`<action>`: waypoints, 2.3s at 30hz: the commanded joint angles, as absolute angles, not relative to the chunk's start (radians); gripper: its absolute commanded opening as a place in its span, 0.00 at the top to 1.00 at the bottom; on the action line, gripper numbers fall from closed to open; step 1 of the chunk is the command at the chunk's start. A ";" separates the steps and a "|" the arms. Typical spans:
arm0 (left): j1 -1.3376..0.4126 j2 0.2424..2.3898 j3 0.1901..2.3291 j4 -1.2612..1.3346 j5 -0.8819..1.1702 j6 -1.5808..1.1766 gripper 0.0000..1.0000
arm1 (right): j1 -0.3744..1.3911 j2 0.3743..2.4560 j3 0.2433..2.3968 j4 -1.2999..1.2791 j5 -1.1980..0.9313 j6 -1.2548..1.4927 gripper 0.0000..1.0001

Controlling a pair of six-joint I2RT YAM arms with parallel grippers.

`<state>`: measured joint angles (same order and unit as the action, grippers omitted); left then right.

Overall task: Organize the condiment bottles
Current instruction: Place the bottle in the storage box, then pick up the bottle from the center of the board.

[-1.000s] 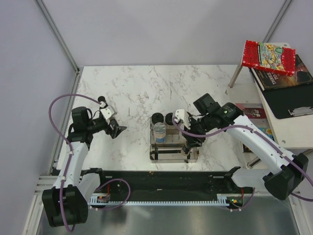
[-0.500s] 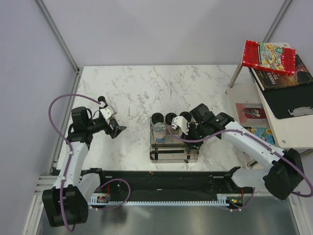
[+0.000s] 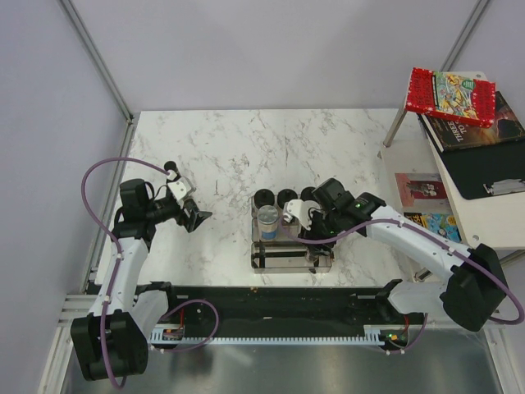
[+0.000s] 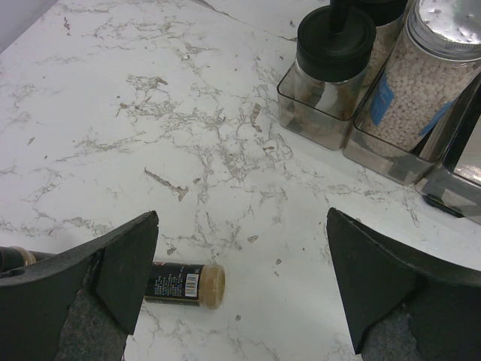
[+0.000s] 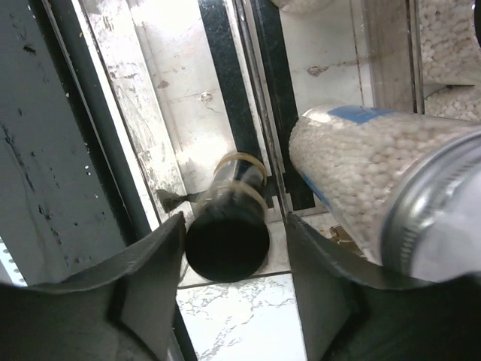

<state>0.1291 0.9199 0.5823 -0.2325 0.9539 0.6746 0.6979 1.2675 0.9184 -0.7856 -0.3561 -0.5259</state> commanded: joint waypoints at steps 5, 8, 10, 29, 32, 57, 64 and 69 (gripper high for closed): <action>0.137 0.911 0.578 -0.219 0.996 0.695 0.00 | 0.707 1.243 0.969 -0.851 -0.367 -0.568 0.18; 0.137 0.910 0.578 -0.221 0.997 0.696 0.01 | 0.707 1.210 1.009 -0.883 -0.341 -0.578 0.17; 0.137 0.911 0.578 -0.221 0.997 0.695 0.01 | 0.707 1.177 1.038 -0.914 -0.322 -0.584 0.17; 0.140 0.900 0.577 -0.221 1.002 0.695 0.01 | 0.707 1.160 1.077 -0.931 -0.367 -0.584 1.00; 0.140 0.902 0.577 -0.221 1.002 0.695 0.01 | 0.707 1.166 1.059 -0.930 -0.380 -0.583 1.00; 0.141 0.900 0.577 -0.221 1.003 0.698 0.01 | 0.721 1.160 1.074 -0.920 -0.345 -0.589 1.00; 0.143 0.896 0.577 -0.221 1.003 0.696 0.01 | 0.721 1.045 1.123 -0.864 -0.230 -0.595 0.87; 0.143 0.911 0.598 -0.207 0.948 0.660 0.01 | 0.709 0.988 1.094 -0.790 -0.129 -0.597 0.23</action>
